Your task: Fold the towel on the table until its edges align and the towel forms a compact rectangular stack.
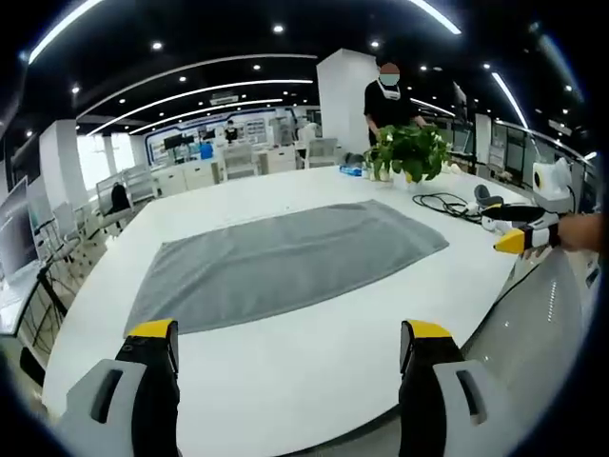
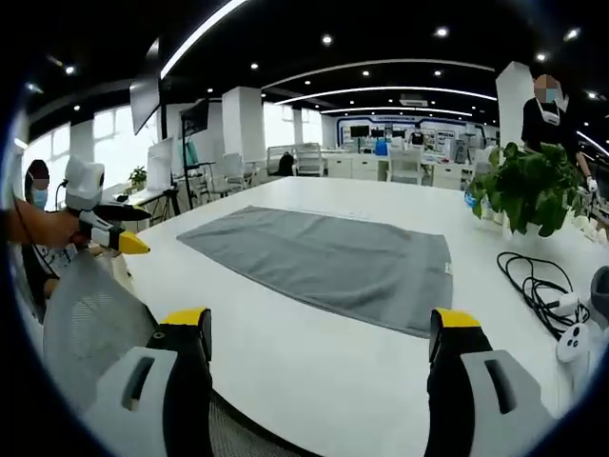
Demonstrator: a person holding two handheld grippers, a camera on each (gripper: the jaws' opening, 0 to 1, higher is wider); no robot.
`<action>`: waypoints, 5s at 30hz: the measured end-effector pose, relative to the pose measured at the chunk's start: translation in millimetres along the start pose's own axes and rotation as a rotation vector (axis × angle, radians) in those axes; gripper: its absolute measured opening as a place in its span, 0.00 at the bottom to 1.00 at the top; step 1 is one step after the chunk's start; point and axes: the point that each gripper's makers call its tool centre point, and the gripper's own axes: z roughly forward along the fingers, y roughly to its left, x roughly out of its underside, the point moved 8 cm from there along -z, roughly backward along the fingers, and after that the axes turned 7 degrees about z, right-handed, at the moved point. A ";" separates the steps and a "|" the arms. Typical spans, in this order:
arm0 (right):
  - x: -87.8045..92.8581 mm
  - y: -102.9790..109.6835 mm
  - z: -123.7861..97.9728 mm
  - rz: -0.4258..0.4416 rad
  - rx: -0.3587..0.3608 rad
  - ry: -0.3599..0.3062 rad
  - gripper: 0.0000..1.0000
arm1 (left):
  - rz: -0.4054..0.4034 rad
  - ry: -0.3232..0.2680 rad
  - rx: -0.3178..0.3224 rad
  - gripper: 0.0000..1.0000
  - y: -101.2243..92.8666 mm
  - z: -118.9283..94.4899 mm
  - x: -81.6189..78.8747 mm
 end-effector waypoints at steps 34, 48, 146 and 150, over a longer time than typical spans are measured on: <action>4.5 -2.2 -0.8 0.020 0.006 0.004 0.98 | -0.010 0.011 -0.006 0.99 5.0 1.0 4.1; 5.8 -3.7 0.2 0.036 0.017 0.006 0.99 | -0.024 0.019 -0.021 0.99 10.4 1.3 7.0; -122.7 -98.6 -37.2 -0.153 0.202 0.045 0.86 | 0.313 -0.164 0.626 0.91 -125.8 102.6 -121.5; -133.9 -116.6 -33.4 -0.158 0.175 0.035 0.85 | 0.295 -0.161 0.610 0.91 -133.9 109.3 -131.2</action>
